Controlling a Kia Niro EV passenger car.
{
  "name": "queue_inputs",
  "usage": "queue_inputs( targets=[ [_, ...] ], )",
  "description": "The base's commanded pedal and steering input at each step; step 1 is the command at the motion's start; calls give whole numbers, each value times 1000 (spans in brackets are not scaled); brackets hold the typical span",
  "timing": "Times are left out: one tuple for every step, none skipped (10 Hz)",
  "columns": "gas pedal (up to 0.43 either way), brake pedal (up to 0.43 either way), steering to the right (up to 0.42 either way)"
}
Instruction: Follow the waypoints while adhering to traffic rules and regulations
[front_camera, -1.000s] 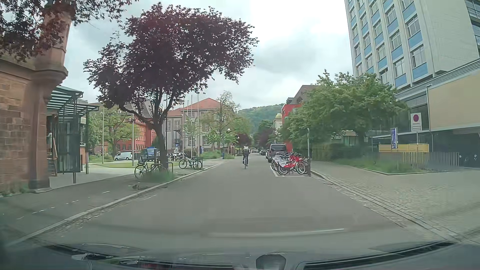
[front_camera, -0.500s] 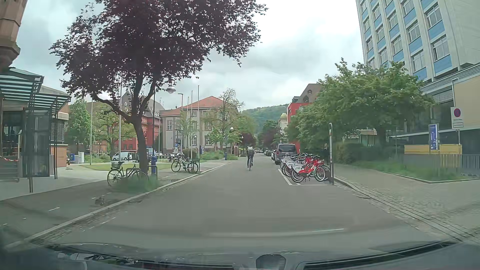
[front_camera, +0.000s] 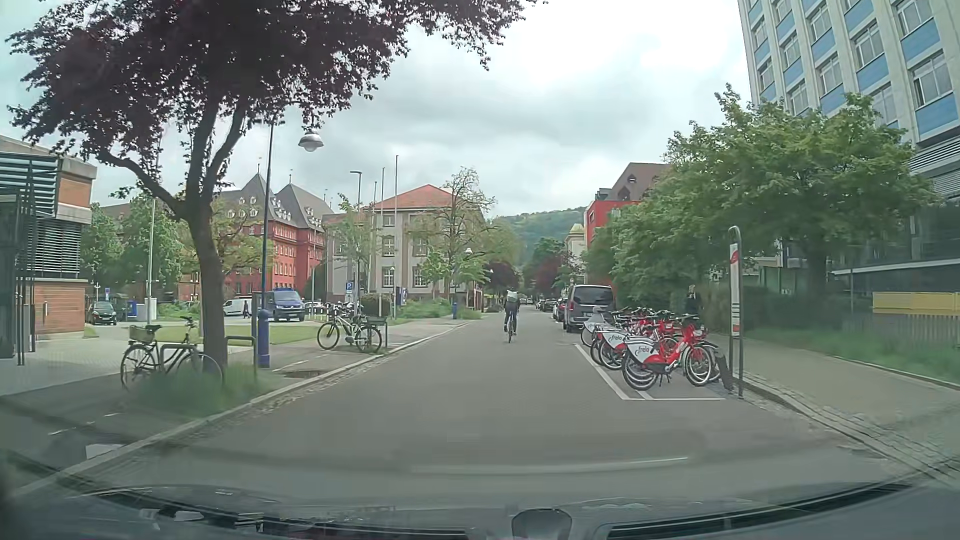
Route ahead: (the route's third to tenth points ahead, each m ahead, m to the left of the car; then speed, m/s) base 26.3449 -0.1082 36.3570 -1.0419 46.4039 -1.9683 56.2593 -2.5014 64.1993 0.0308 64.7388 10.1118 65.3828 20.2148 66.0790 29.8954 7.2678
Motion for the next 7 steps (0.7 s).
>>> queue_inputs(
  targets=[
    [47,0,-6],
    [47,0,-5],
    [47,0,-2],
    [47,0,2],
    [47,0,7],
    [47,0,14],
    [47,0,25]
  ],
)
